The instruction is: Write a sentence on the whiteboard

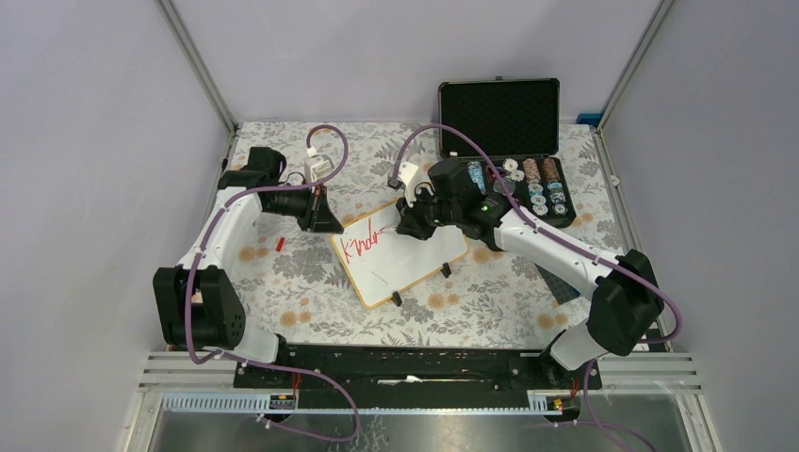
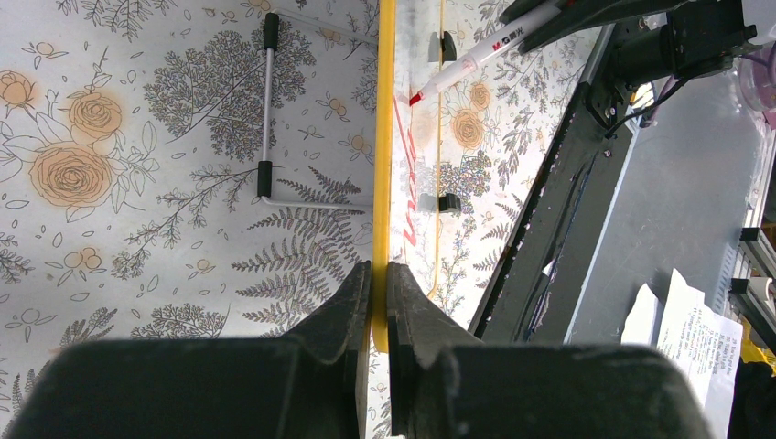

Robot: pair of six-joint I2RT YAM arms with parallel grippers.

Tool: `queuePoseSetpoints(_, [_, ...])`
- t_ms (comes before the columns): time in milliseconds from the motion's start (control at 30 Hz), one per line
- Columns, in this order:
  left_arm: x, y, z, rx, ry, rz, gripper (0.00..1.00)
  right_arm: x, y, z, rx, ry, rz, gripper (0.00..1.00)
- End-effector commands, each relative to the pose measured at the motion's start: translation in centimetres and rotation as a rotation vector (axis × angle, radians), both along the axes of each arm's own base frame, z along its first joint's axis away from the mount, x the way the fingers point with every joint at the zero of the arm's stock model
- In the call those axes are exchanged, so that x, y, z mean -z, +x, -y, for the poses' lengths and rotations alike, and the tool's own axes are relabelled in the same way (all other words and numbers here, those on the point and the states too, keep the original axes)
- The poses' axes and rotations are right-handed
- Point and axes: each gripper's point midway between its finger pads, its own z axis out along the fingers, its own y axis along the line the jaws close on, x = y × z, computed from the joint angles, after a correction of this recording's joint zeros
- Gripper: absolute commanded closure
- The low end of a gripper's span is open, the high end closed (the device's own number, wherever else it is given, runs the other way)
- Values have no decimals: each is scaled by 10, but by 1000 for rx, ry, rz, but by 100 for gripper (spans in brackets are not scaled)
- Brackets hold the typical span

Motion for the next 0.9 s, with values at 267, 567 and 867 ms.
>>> queuePoseSetpoints(267, [10,-10,7,40,-1,-42,100,-8,1,-14,-22,27,30,100])
queuePoseSetpoints(567, [10,-10,6,39,0,-45,100,-1,-5,-13,-37,17,19,100])
queuePoseSetpoints(867, [10,-10,6,38,1,-43,100,5,-10,-11,-44,8,14,100])
